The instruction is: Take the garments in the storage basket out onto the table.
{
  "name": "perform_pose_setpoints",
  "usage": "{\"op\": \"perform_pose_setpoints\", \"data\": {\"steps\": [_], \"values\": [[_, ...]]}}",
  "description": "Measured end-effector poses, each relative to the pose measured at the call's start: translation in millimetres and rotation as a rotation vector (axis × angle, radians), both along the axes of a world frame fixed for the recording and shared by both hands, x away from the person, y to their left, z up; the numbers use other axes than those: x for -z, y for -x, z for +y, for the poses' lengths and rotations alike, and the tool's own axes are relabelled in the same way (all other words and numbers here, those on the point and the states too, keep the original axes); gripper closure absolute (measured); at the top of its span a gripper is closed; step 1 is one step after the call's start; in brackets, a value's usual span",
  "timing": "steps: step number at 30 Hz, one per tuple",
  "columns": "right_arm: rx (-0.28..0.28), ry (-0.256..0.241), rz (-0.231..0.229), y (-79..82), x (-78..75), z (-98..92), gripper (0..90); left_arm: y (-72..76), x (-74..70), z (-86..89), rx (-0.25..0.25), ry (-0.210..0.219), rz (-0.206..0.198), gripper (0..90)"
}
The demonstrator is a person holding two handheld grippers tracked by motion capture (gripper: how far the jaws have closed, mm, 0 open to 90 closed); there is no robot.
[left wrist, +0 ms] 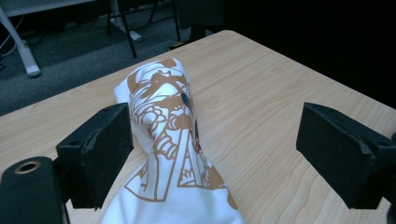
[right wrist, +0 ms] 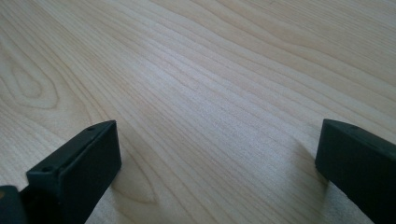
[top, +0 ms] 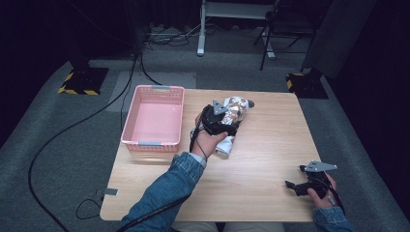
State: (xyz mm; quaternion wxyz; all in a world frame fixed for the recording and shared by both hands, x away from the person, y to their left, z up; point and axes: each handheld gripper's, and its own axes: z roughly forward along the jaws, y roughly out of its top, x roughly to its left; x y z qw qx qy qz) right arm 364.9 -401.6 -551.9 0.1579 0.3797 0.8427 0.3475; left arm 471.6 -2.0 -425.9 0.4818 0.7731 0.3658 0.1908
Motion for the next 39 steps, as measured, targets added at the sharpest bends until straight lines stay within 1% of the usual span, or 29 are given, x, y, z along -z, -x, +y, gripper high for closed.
{"op": "perform_pose_setpoints", "data": {"steps": [4,11,15,17,25,27,30,39], "values": [[0.0,0.0,0.0,0.0,0.0,0.0,0.1,4.6,-1.3,4.8,0.003,-0.005,-0.012,10.2],[0.001,0.0,0.0,-0.2,0.1,0.2,0.1,9.6,-1.2,12.1,0.027,0.007,-0.02,10.4],[0.001,0.0,0.0,-0.1,0.0,0.2,0.0,13.4,-1.6,17.3,0.027,0.007,-0.031,10.4],[0.001,0.0,0.0,-0.2,0.0,0.2,0.1,14.5,-1.3,20.3,0.024,0.007,-0.037,10.4],[0.001,0.0,-0.001,-0.2,0.0,0.2,0.0,19.1,1.2,30.7,0.021,0.009,-0.037,10.4],[0.001,0.0,0.0,-0.2,0.0,0.2,0.1,20.9,2.1,34.1,0.008,-0.017,-0.041,10.6],[0.001,0.0,0.0,-0.2,0.0,0.2,0.1,22.8,3.4,37.8,0.007,-0.02,-0.038,10.7],[0.001,0.0,-0.001,-0.2,0.0,0.2,0.1,30.5,2.2,49.0,-0.006,-0.026,-0.05,10.8]]}}
